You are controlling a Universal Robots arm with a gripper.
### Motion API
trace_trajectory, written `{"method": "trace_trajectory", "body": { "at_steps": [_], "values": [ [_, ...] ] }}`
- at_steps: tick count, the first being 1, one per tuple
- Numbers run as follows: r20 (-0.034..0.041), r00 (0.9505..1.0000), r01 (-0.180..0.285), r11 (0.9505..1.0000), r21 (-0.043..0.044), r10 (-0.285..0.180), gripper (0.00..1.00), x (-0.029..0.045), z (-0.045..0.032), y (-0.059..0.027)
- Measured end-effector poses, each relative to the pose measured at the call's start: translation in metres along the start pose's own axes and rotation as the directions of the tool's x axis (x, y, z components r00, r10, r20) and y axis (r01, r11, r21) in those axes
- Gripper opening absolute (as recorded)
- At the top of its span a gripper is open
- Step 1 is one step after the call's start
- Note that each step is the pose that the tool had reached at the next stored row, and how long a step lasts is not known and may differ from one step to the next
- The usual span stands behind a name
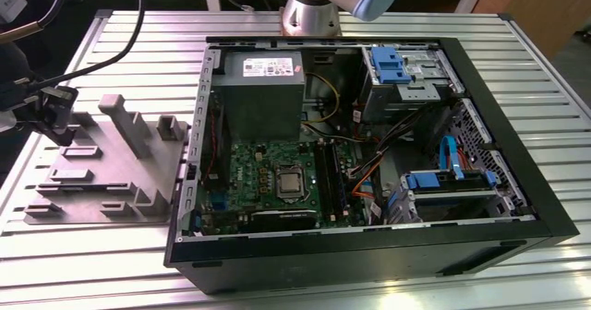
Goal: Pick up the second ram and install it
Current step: 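Pick up the second ram and move it above second insertion slot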
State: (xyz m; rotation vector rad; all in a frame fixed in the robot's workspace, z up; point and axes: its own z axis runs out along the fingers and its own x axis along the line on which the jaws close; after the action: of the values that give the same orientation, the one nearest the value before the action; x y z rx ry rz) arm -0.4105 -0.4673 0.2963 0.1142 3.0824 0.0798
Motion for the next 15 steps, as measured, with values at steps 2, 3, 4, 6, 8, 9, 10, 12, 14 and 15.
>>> {"method": "trace_trajectory", "body": {
  "at_steps": [2,3,4,6,8,9,10,12,14,15],
  "values": [
    [-0.0001,1.0000,0.000,1.0000,0.0001,0.000,0.10,0.0000,0.0000,0.0000],
    [0.0000,1.0000,0.000,1.0000,0.0001,0.000,0.10,0.0000,0.0000,0.0000],
    [-0.0002,1.0000,0.000,1.0000,0.0001,0.000,0.10,0.0000,-0.0001,0.0000],
    [-0.0001,1.0000,0.000,1.0000,0.0002,0.000,0.10,0.0000,-0.0001,0.0000],
    [-0.0002,1.0000,0.000,1.0000,0.0003,0.000,0.10,0.0000,-0.0001,0.0000],
    [-0.0003,1.0000,0.003,1.0000,0.0002,-0.003,0.10,0.0000,0.0000,0.0000],
    [-0.0007,1.0000,0.009,1.0000,-0.0002,-0.009,0.10,0.0000,0.0001,0.0000],
    [-0.0018,0.9995,0.031,0.9995,-0.0014,-0.031,0.10,0.0000,0.0003,0.0000],
    [-0.0033,0.9983,0.059,0.9983,-0.0030,-0.059,0.10,0.0000,0.0005,0.0000],
    [-0.0040,0.9972,0.074,0.9972,-0.0039,-0.074,0.10,0.0000,0.0005,0.0000]
  ]
}}
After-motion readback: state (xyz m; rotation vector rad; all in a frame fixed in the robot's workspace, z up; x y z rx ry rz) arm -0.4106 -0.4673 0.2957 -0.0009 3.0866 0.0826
